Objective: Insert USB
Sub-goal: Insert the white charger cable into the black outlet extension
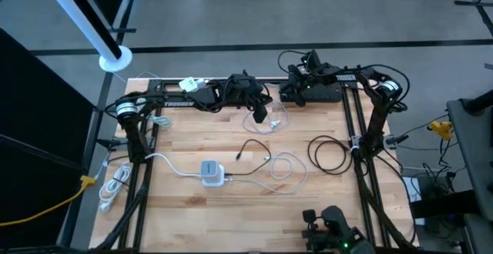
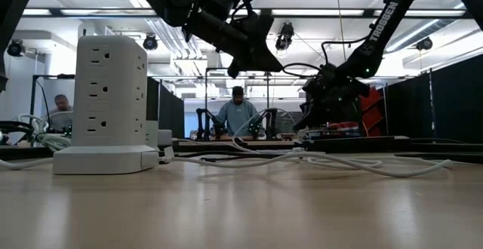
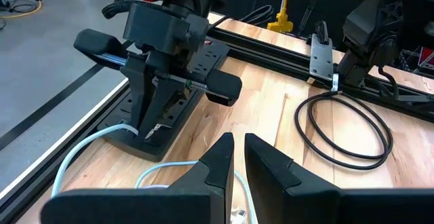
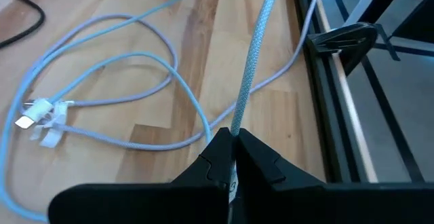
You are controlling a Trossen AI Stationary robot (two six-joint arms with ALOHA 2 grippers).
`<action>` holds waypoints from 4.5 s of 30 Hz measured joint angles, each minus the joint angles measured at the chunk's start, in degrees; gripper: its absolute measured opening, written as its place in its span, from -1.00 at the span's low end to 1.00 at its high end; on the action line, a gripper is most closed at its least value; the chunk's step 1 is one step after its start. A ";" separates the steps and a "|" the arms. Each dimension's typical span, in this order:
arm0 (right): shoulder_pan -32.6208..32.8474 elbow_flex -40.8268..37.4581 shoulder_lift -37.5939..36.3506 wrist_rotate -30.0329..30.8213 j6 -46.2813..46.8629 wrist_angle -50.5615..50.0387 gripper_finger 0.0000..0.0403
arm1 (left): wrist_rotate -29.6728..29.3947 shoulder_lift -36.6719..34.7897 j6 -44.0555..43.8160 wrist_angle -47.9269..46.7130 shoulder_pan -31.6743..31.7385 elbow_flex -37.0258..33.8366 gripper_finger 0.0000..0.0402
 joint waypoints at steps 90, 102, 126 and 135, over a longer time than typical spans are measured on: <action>0.31 0.04 -3.10 5.39 -15.55 -9.75 -1.00 | 1.31 0.02 3.19 -1.15 0.90 -0.02 -0.88; 1.34 -0.07 -6.63 5.64 -18.49 -16.35 -1.00 | 2.75 0.53 3.06 -0.01 0.85 -0.02 -0.88; 1.89 0.04 -23.15 5.41 -15.55 -23.32 -1.00 | -7.66 35.60 2.13 -7.23 -7.09 30.60 -0.88; 1.12 -1.88 -13.60 0.41 -21.86 -22.91 -1.00 | -12.10 35.96 3.02 -11.77 -4.33 30.04 -0.88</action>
